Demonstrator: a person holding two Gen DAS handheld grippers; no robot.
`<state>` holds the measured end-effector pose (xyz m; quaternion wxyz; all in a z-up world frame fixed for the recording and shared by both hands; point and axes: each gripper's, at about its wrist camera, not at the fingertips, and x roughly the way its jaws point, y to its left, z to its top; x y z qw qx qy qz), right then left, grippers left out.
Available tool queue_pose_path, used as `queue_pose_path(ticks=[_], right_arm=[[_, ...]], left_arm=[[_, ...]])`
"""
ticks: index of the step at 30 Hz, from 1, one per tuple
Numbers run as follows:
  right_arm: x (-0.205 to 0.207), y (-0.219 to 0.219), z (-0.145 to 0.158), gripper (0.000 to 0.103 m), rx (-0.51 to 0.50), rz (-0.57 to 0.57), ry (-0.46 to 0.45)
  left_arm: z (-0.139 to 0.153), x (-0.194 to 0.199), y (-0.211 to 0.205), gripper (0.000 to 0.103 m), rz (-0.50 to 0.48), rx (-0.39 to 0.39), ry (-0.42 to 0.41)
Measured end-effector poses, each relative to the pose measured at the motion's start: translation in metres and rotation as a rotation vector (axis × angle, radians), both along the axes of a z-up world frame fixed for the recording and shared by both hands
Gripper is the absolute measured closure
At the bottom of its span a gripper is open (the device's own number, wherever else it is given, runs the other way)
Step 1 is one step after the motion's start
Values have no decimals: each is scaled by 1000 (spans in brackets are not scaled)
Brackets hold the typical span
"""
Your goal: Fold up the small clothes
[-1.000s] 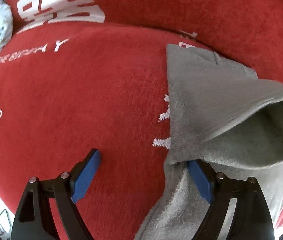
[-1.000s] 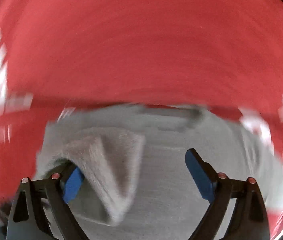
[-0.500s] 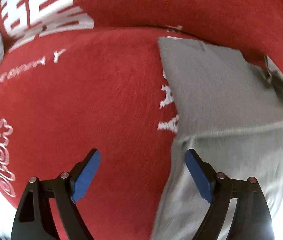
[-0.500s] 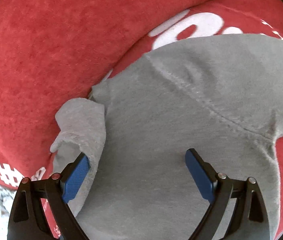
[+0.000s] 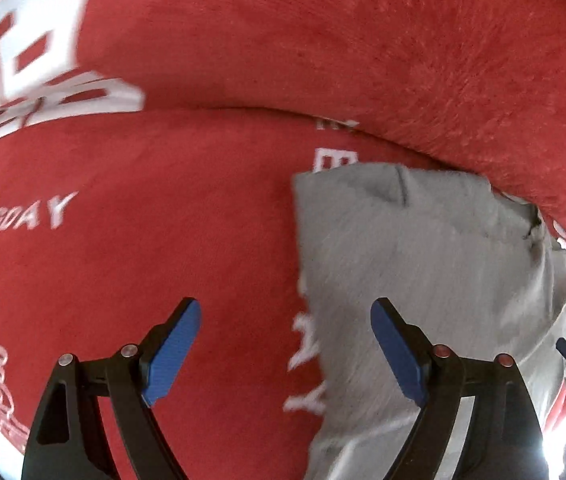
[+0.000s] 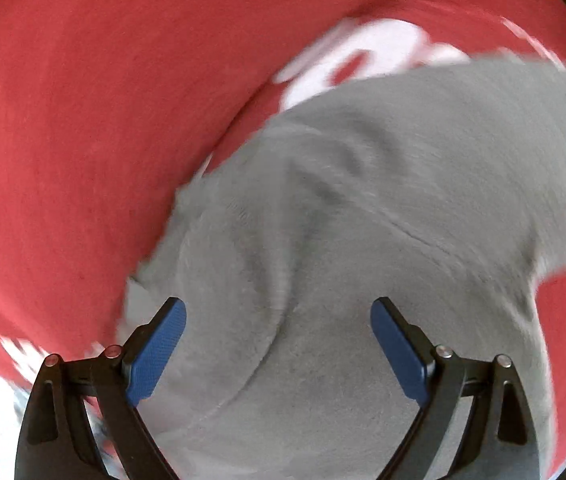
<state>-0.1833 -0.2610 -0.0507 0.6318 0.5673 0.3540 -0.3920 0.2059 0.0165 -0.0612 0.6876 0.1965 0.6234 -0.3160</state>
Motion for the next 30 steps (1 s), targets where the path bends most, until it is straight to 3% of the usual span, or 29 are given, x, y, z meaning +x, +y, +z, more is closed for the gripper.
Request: queue_pose_path(ticks=[3,5,6,7,10,12,14,16,19,22,23,25,26,27,28,29,30], right_arm=[[20,-9,4,10,-94,114,124],[14,-16,6,44,-108,85,145],[-1,-22,4,91,-64,31,121],[-13,-25,0,95,-27,-20,97],[-65,-17,-5,95,53,-209,23],[-83,-10,3,94,56,-242,-1],[-89,1,4,80,85,-214,-70],[-76,23,6,27,131,-107,-175],[-26,67,-4,24,220,66,-279],[26,104,-31,24,347,144,-371],[36,109,-35,24,358,148,-386],[46,116,-39,24,344,130,-405],[51,112,-37,24,341,120,-409],[62,117,-41,32,342,110,-414],[74,117,-44,67,347,109,-420],[76,117,-48,89,376,120,-444],[85,119,-51,97,394,123,-447]], left_arm=[[-5,2,-15,15,-20,13,-14],[-6,2,-19,15,-26,18,-17],[-6,1,-19,15,-26,20,-13],[-7,1,-18,15,-25,23,-6],[-8,5,-17,15,-17,27,13],[-9,10,-16,15,-5,18,37],[-10,15,-17,15,0,5,60],[-13,18,-21,15,-8,1,84],[-19,21,-26,15,-23,18,100],[-28,36,-27,18,-15,20,115],[-28,40,-24,24,-8,12,121],[-28,47,-24,60,-6,1,112],[-28,47,-24,76,-19,-31,132],[-26,50,-24,91,-24,-57,170],[-23,52,-23,92,-24,-60,170],[-19,55,-22,93,-38,-69,169],[-17,57,-22,93,-49,-75,167]])
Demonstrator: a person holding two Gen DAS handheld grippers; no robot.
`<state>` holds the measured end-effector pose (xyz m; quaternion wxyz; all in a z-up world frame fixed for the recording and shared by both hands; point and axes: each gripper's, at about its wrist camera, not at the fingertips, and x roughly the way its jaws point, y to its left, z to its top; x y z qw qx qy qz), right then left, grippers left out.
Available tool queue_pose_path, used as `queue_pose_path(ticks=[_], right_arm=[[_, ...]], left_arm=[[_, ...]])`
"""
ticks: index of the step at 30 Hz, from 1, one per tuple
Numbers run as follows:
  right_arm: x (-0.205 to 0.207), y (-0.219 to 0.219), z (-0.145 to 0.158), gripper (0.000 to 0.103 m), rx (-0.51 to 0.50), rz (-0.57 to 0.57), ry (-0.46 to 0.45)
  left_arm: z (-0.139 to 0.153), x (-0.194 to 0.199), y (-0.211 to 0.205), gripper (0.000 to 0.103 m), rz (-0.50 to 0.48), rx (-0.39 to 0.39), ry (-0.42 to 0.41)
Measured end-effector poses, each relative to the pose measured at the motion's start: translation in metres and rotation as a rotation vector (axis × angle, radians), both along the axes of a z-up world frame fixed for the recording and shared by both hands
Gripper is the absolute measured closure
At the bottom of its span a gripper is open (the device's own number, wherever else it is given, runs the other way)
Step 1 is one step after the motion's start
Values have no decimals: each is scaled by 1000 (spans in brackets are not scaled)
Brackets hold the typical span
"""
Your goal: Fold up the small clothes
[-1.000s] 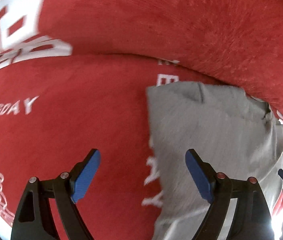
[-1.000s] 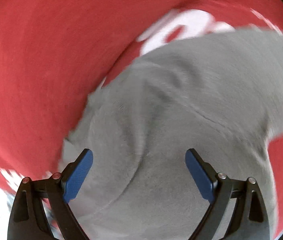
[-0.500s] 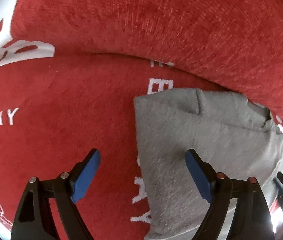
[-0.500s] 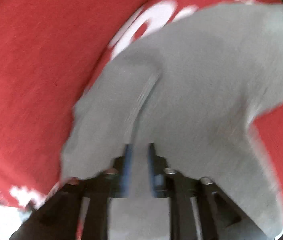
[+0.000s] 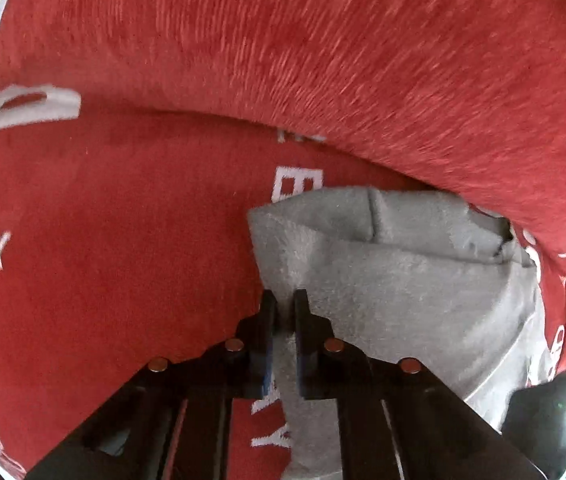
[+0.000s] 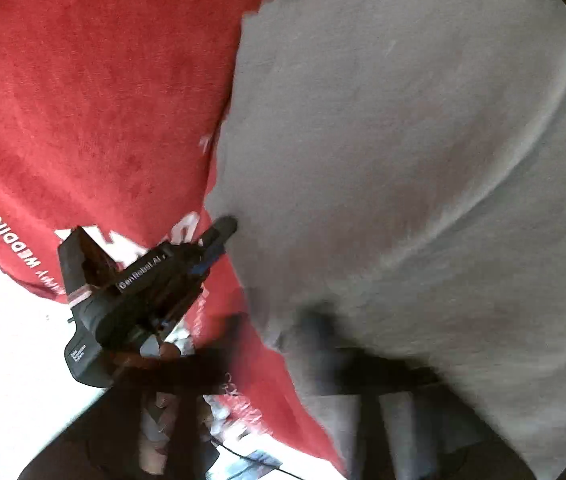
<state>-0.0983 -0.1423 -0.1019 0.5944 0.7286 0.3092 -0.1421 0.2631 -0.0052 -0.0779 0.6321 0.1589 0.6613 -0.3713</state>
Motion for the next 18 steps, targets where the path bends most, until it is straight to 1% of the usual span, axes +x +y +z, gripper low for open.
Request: queue_pose_path(ticks=[1,3,4,6,9,11,12,13,14,15,16,17,18], right_arm=[[35,20,-7,97,-3,-1,0],[33,26,-1,97,-19,1,-16],[18,29,1,97,-13,-3,-21],[24,49,-5,97,25,1,-34],[34,66,-13,98,26,50,-17],[43,72,-15,98,9,95,23],[39,72,-13,94,24,104,11],[33,70,-8,94,31,117,9],[24,65,0,93,15,131,10],[9,54,14,91,-43,156,18],[-3,44,25,75,-101,166,37],[-16,30,35,62,-167,166,73],[-42,8,48,41,-251,133,137]], left_arm=[[2,2,1,93,-11,-3,-6],[4,4,2,93,-37,-1,-25],[5,7,2,93,-46,3,-32],[2,13,4,93,-48,20,-45],[-3,19,13,93,-36,23,-63],[-3,19,17,93,-34,41,-88],[0,20,19,93,-37,49,-99],[3,20,20,93,-41,53,-108],[9,19,23,93,-44,47,-116],[17,17,27,93,-43,38,-129],[26,14,31,93,-42,23,-148],[29,5,27,93,-43,11,-151],[34,0,29,93,-43,-2,-148]])
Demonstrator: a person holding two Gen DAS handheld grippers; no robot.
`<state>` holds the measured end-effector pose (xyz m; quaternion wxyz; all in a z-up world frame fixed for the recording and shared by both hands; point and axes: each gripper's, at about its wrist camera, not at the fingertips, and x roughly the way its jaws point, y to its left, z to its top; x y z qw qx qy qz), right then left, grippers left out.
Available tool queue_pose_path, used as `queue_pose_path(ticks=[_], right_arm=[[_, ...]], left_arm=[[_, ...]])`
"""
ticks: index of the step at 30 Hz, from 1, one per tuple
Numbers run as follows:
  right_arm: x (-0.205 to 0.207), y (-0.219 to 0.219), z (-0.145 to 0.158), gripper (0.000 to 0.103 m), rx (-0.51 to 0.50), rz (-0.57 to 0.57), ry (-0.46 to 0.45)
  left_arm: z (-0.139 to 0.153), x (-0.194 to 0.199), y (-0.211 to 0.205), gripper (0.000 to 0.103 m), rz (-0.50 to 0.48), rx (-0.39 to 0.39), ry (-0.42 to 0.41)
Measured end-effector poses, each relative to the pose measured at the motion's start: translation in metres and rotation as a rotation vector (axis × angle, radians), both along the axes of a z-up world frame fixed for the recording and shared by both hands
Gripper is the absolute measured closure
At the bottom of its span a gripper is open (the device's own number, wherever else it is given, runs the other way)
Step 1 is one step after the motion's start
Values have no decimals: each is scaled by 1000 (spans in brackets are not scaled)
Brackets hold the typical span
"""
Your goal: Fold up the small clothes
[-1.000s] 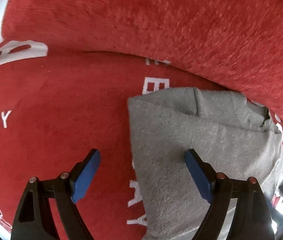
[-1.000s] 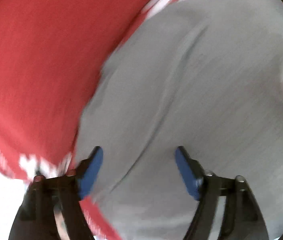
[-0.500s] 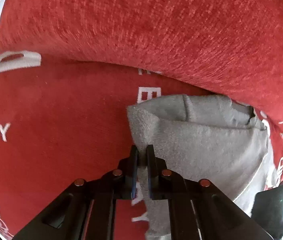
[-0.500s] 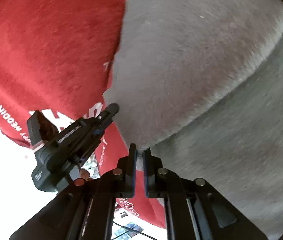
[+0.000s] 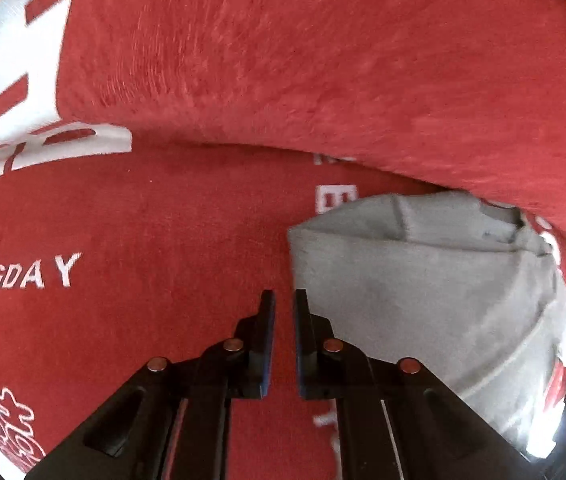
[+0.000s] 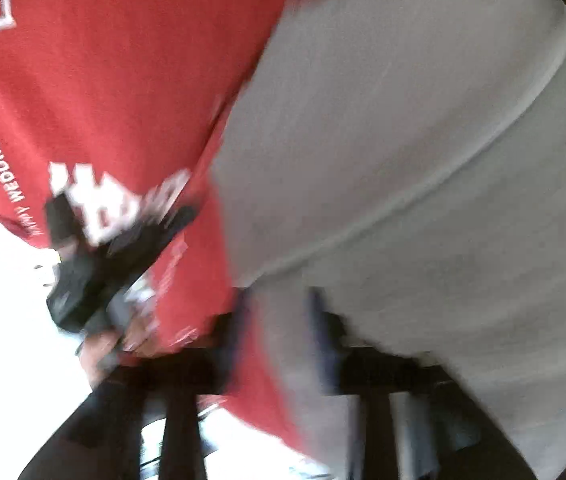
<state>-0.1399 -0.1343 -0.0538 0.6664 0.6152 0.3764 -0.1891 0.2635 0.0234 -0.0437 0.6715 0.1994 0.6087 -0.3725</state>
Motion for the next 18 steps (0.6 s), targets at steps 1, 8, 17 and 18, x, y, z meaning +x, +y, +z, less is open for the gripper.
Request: queue_pose_path(ticks=[1,8,17,18], right_arm=[[-18,-15,6,38,-45,-38,31],[-130,-126,5,38,-123,-381,175],[-150,-131,1,96,-121,-331,187],[-151,-125,-4,96,-108,-321,204]], left_arm=[[2,-5,0,93,0,-9,4],[-8,-60,-17,93,-54,-1,14],[-27,-83,-12,93,-132,55,-63],[-26,-83,-11,93,-138,61,-68]])
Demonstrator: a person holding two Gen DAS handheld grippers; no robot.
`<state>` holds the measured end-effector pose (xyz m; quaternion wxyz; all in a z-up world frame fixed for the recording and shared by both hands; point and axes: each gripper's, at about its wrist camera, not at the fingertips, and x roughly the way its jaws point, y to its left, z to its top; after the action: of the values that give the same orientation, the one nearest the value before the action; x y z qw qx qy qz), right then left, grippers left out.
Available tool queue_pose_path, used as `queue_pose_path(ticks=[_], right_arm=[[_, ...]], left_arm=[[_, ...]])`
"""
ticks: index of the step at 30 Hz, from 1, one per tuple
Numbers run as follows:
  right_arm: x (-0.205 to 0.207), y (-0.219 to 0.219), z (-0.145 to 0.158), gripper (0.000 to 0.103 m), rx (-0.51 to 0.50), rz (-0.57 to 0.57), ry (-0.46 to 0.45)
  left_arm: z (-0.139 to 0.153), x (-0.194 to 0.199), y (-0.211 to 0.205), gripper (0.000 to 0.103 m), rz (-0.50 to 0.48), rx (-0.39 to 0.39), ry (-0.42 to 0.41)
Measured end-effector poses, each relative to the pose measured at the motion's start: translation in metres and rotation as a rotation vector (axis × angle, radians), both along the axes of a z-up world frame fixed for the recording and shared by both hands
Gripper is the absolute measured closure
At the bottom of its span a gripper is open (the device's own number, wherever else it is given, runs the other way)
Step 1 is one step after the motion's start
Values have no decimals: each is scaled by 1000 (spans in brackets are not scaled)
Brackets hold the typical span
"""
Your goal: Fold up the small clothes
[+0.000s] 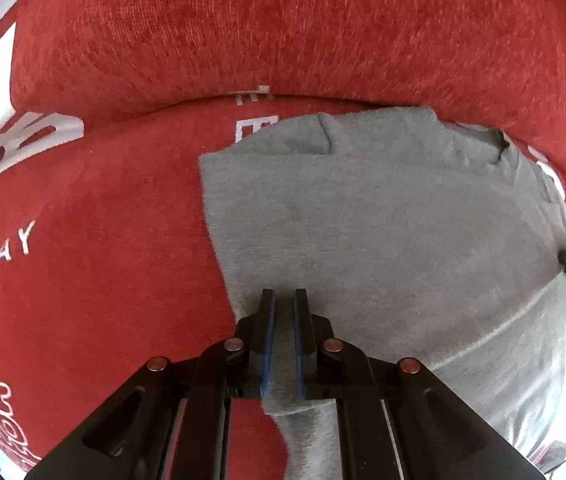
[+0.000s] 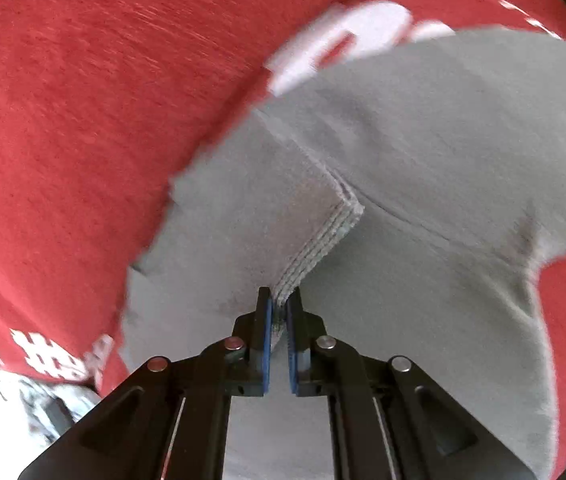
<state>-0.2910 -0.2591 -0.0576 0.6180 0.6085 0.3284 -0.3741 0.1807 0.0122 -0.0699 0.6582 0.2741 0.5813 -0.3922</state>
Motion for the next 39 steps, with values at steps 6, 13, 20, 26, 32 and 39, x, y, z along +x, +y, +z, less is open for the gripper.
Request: queue_pose_path(ticks=[6,13,20,26,32,39], right_arm=[[-36,5,13,92,14,-16,72],[-4,1,35,89,-126,62,99],[7,-5,8,86,-76,57,83],[-36,14,23,50,-28,-2,29],[-65,45,37,42,0,-1,-2],[-80,72,38,41,40,-46,-43]], left_arm=[[16,6,13,93,22,43,-8],[27,-24,4,93,-17,24,-23],[15,-47,-4,93,-45,85,-100],[28,-57,1,93,-51,125,-95],[47,-89,4,93,-66,117,-67],[62,-135,3,93,-164,84,28]])
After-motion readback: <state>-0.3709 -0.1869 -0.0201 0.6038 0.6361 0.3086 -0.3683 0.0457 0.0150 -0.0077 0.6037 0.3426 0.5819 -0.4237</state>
